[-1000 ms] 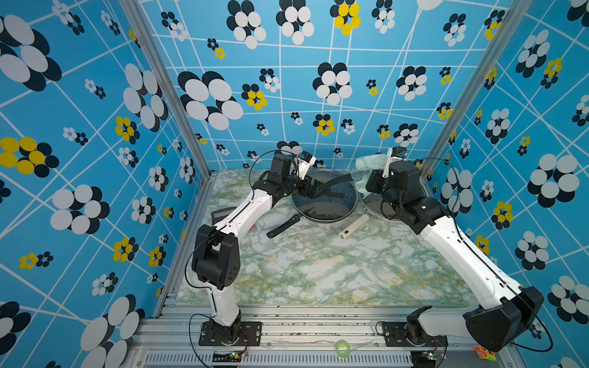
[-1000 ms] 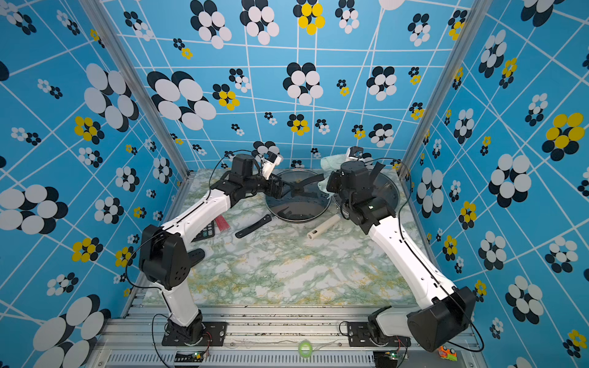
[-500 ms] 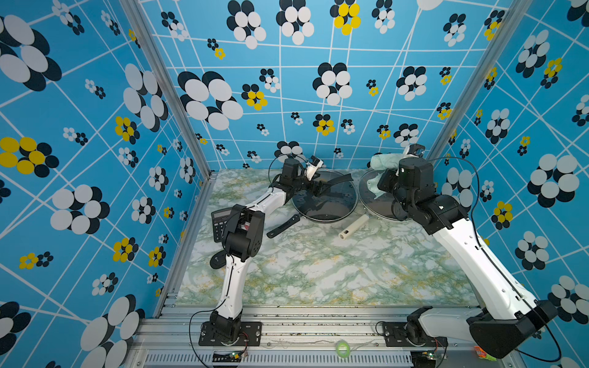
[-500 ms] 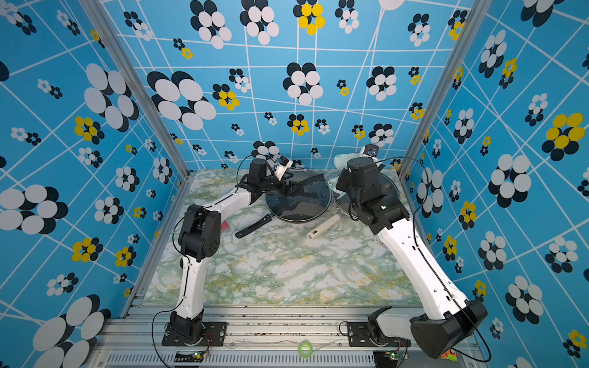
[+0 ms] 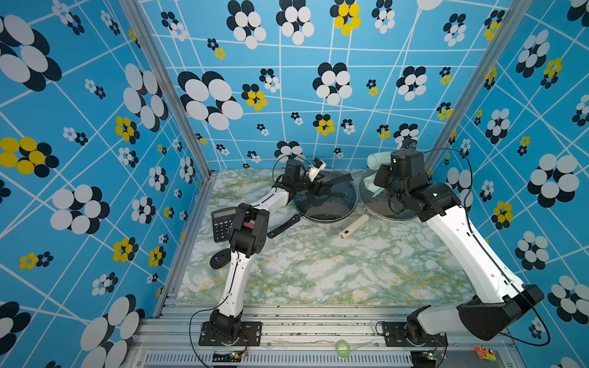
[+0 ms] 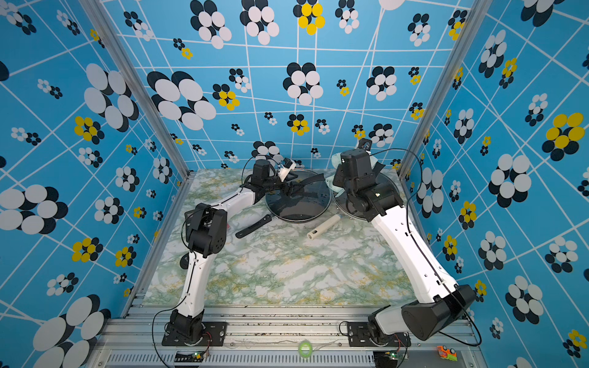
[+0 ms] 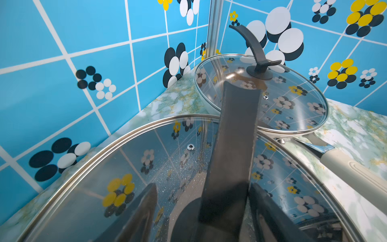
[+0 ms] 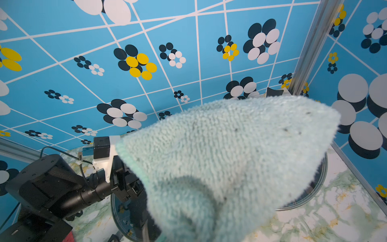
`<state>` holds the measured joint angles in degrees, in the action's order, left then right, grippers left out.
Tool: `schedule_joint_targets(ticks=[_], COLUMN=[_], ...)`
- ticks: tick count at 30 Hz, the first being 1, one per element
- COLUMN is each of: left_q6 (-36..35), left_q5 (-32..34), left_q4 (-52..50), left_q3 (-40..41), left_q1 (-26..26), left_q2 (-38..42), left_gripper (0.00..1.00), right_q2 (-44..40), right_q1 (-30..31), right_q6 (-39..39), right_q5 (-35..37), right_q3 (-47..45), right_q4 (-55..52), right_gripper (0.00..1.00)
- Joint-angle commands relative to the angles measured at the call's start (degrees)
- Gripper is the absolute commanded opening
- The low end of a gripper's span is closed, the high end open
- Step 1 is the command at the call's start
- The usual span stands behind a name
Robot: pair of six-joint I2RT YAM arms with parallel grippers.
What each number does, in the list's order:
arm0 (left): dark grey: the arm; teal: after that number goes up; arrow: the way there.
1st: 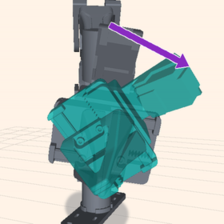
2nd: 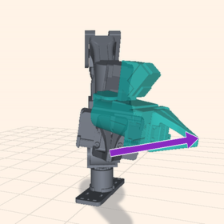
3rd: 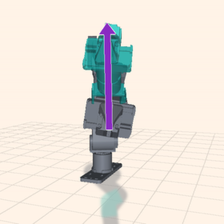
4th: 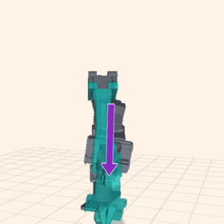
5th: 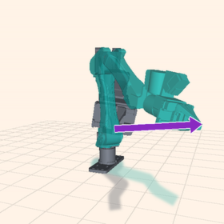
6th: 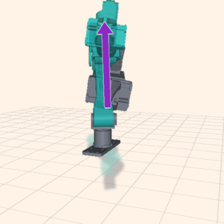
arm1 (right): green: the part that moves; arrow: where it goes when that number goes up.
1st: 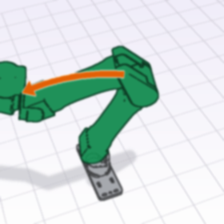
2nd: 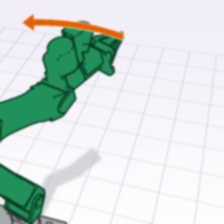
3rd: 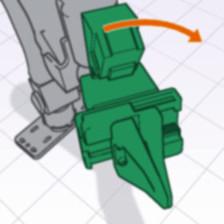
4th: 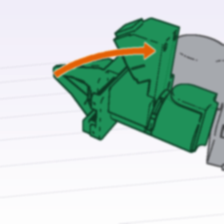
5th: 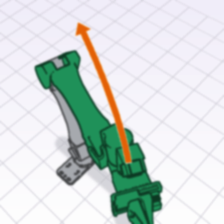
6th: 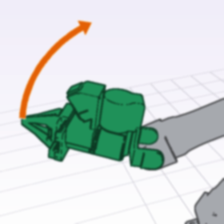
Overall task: Wipe the pot lid with a cloth
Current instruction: Pick up the pot lid from the cooking pot.
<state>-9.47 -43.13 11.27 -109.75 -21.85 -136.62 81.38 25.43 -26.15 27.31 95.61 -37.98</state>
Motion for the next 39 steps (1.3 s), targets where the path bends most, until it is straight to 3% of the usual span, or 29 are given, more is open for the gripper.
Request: schedule_joint_targets(ticks=[1,6,12,23,29,31,39], left_q6=[-1.59,-4.23,-3.68,-2.57,-0.26,1.93,6.16], left_q5=[-1.24,-1.36,-1.02,-1.54,1.44,2.72,9.59], left_q4=[-3.38,-6.35,-4.75,-8.68,-8.31,-6.19,-2.75], left_q3=[2.13,3.79,1.43,0.32,1.03,1.03,-1.69], left_q1=[-0.61,-1.21,-1.23,-3.11,-4.85,-5.3,-6.97], left_q2=[-1.11,-0.46,-2.4,-2.06,1.44,2.81,9.75], left_gripper=[0.72,0.75,0.67,0.26,0.13,0.04,0.0], right_q2=[-0.47,-1.29,-2.28,-5.19,-7.18,-7.62,-10.85], right_q1=[-0.55,-0.67,-1.04,-1.1,-1.19,-1.29,-1.31], right_q6=[0.72,1.86,2.48,3.1,2.25,2.16,2.5], right_q5=[-1.33,-1.84,-2.67,-2.06,-2.18,-2.37,-2.77], right_q3=[-1.67,-3.33,-6.23,-8.72,-11.65,-12.33,-16.34], right_q4=[-0.49,-0.6,-0.71,-0.67,1.41,2.3,8.11], right_gripper=[0.0,0.0,0.0,0.0,0.0,0.0,0.0])
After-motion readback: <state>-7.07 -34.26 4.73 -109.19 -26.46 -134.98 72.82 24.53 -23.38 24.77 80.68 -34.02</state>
